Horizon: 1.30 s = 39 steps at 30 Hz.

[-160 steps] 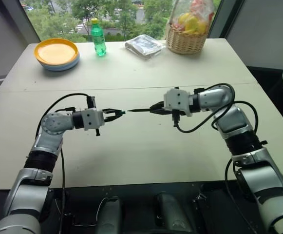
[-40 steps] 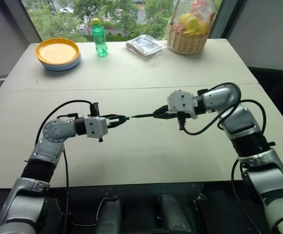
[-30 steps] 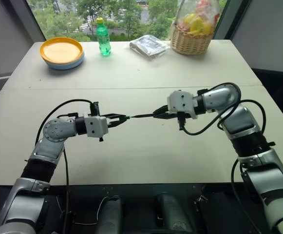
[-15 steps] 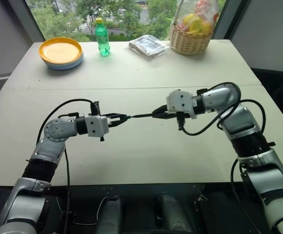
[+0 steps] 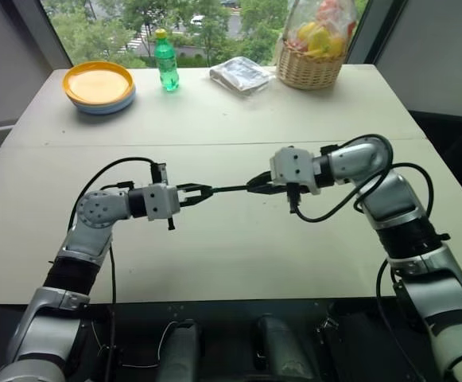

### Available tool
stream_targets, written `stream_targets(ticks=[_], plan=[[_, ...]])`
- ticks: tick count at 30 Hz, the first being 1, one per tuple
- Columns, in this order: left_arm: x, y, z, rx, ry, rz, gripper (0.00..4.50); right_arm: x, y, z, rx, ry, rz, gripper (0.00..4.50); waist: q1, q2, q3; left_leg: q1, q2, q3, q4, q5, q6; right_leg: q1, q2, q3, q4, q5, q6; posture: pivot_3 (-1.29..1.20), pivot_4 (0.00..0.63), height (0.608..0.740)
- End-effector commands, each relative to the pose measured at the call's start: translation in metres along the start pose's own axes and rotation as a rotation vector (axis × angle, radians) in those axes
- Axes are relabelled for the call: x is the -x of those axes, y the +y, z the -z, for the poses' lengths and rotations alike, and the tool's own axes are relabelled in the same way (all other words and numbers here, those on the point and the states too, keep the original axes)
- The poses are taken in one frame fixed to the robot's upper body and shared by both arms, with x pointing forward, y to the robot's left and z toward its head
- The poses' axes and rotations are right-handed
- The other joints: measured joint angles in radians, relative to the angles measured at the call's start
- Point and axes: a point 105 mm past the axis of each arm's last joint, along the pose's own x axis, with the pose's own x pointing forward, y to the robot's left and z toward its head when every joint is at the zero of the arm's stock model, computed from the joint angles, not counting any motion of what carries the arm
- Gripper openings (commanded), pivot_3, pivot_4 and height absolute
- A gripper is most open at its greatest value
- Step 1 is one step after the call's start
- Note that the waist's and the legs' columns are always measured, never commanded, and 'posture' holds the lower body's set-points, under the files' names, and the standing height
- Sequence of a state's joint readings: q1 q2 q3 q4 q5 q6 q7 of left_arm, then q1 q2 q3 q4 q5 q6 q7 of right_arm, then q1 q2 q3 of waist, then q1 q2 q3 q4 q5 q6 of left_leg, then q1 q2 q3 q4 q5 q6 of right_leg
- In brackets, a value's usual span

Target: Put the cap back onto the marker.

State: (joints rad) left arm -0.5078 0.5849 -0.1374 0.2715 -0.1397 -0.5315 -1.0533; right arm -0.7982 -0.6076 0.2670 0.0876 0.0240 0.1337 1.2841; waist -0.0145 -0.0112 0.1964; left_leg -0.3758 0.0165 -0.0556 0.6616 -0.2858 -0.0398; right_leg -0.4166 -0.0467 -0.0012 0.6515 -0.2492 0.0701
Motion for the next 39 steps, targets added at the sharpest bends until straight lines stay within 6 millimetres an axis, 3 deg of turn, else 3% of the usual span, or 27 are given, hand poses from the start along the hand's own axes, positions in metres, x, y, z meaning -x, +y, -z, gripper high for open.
stream_targets(ticks=[1, 15, 21, 31, 39], plan=[[-0.004, 0.004, -0.011, -0.029, -0.040, 0.010, 0.00, -0.001, 0.000, -0.019, 0.058, -0.059, -0.008, 0.04, 0.000, 0.000, 0.000, 0.000, 0.000, 0.000, 0.000, 0.000, 0.000, 0.000, 0.000, 0.000, 0.000, 0.000, 0.000, 0.00, 0.150, 0.740], [-0.010, 0.010, -0.011, -0.052, -0.035, -0.028, 0.00, -0.010, 0.013, -0.029, 0.036, -0.098, -0.048, 0.04, 0.001, 0.000, 0.000, 0.000, 0.000, 0.000, 0.000, 0.000, 0.000, 0.000, 0.000, 0.000, 0.000, 0.000, 0.000, 0.00, 0.150, 0.740], [-0.012, 0.002, -0.012, -0.013, -0.049, 0.003, 0.00, -0.018, 0.013, -0.035, 0.054, -0.119, -0.044, 0.04, 0.000, 0.000, 0.000, 0.000, 0.000, 0.000, 0.000, 0.000, 0.000, 0.000, 0.000, 0.000, 0.000, 0.000, 0.000, 0.00, 0.150, 0.740], [-0.015, 0.001, -0.024, 0.037, -0.081, 0.089, 0.00, -0.025, 0.011, -0.047, 0.107, -0.153, -0.044, 0.04, 0.000, 0.000, 0.000, 0.000, 0.000, 0.000, 0.000, 0.000, 0.000, 0.000, 0.000, 0.000, 0.000, 0.000, 0.000, 0.00, 0.150, 0.740], [-0.016, 0.008, -0.034, -0.026, -0.107, 0.053, 0.00, -0.023, 0.010, -0.051, 0.144, -0.167, -0.046, 0.04, 0.000, 0.000, 0.000, 0.000, 0.000, 0.000, 0.000, 0.000, 0.000, 0.000, 0.000, 0.000, 0.000, 0.000, 0.000, 0.00, 0.150, 0.740]])
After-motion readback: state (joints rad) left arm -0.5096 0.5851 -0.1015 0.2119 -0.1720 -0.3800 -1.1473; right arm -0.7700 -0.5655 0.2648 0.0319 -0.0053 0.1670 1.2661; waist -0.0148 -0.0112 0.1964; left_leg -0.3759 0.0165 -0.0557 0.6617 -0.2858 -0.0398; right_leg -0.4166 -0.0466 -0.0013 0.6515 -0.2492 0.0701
